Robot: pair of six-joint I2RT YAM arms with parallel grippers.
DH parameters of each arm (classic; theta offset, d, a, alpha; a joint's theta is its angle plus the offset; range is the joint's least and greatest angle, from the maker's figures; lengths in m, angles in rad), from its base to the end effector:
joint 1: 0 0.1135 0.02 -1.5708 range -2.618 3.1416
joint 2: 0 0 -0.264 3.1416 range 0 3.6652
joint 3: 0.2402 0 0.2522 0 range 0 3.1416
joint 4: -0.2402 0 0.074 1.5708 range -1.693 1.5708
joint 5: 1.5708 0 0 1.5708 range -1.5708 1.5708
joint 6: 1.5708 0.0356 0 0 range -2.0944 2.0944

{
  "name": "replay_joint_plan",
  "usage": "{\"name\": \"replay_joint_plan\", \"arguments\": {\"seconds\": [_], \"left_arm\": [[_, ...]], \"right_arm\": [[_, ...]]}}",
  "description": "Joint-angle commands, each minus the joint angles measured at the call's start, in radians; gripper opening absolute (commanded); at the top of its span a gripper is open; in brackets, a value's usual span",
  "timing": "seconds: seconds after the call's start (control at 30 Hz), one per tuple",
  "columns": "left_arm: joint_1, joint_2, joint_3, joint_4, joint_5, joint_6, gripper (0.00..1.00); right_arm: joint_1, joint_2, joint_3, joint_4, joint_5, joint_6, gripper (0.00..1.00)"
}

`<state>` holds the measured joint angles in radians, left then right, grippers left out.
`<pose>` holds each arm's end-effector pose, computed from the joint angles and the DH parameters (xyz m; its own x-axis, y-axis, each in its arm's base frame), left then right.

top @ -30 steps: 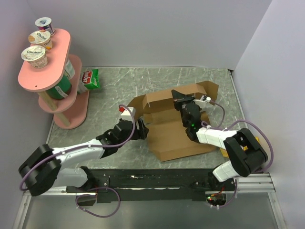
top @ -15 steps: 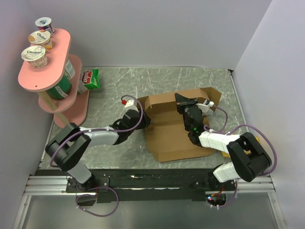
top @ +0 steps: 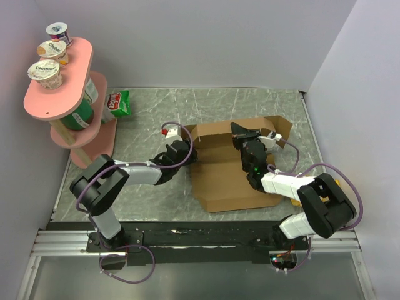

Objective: Fold the paper box

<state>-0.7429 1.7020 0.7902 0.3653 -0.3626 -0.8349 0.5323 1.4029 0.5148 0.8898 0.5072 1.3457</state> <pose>0.2616 -0.2231 0.1625 -0.5603 -0.4264 -0.7101 -0.0090 0.8604 -0.5095 0.2518 0.1283 0.2218 -0.0241 0.9747 -0.2224 -0.0070 0.2223 0.9750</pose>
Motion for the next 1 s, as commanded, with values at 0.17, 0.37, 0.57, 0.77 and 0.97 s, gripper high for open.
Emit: {"name": "replay_joint_plan", "arguments": {"seconds": [0.17, 0.37, 0.57, 0.77, 0.97], "left_arm": [[-0.001, 0.105, -0.028, 0.159, 0.042, -0.073, 0.48], [-0.003, 0.137, 0.009, 0.138, 0.002, -0.076, 0.36], [-0.010, 0.116, -0.124, 0.257, 0.007, -0.164, 0.52], [-0.010, 0.080, -0.299, 0.536, 0.073, -0.100, 0.70], [-0.010, 0.099, -0.286, 0.526, 0.038, -0.055, 0.63]], "right_arm": [[0.009, -0.004, -0.013, -0.017, -0.002, -0.034, 0.00], [0.011, -0.013, -0.016, -0.020, -0.006, -0.043, 0.00], [0.011, -0.018, -0.015, -0.037, 0.004, -0.042, 0.00], [0.012, -0.025, -0.016, -0.048, 0.011, -0.042, 0.00], [0.012, -0.035, -0.016, -0.052, 0.007, -0.048, 0.00]]}}
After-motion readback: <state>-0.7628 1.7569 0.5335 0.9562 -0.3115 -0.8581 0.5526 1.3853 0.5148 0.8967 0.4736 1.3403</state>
